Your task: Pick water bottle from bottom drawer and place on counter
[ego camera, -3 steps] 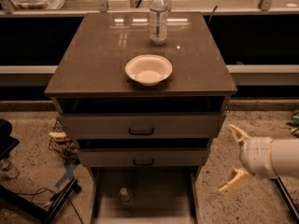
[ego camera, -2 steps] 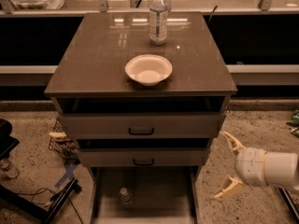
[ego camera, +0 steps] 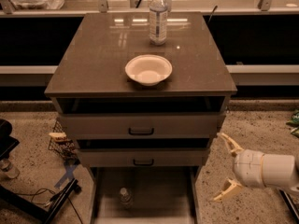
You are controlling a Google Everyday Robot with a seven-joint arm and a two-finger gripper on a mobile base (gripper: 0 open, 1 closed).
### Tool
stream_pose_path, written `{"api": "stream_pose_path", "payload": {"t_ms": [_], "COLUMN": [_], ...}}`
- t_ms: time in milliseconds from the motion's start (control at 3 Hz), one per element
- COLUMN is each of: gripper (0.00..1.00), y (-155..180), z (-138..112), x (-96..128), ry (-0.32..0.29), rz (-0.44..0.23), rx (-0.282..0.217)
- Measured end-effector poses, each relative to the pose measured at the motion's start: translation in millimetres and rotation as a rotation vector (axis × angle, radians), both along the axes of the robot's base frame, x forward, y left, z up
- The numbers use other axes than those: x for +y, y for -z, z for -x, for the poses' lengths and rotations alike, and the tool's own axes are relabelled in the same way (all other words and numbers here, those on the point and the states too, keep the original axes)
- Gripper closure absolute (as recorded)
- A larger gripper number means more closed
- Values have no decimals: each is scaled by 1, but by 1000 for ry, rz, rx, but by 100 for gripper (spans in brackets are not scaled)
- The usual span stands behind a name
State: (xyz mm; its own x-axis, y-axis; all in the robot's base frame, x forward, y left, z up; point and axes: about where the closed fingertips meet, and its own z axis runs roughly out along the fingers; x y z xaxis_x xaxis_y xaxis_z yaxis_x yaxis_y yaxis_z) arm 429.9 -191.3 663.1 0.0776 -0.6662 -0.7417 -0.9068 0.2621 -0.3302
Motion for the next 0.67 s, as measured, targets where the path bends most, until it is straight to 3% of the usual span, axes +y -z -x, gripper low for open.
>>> {"api": "stream_pose_path", "payload": {"t_ms": [333,667], "gripper": [0,0], "y": [30,72], "z": [-3,-8], "x": [10,36], "ry": [-23,-53], "rz": [-52,-153], "rx": [33,25]}}
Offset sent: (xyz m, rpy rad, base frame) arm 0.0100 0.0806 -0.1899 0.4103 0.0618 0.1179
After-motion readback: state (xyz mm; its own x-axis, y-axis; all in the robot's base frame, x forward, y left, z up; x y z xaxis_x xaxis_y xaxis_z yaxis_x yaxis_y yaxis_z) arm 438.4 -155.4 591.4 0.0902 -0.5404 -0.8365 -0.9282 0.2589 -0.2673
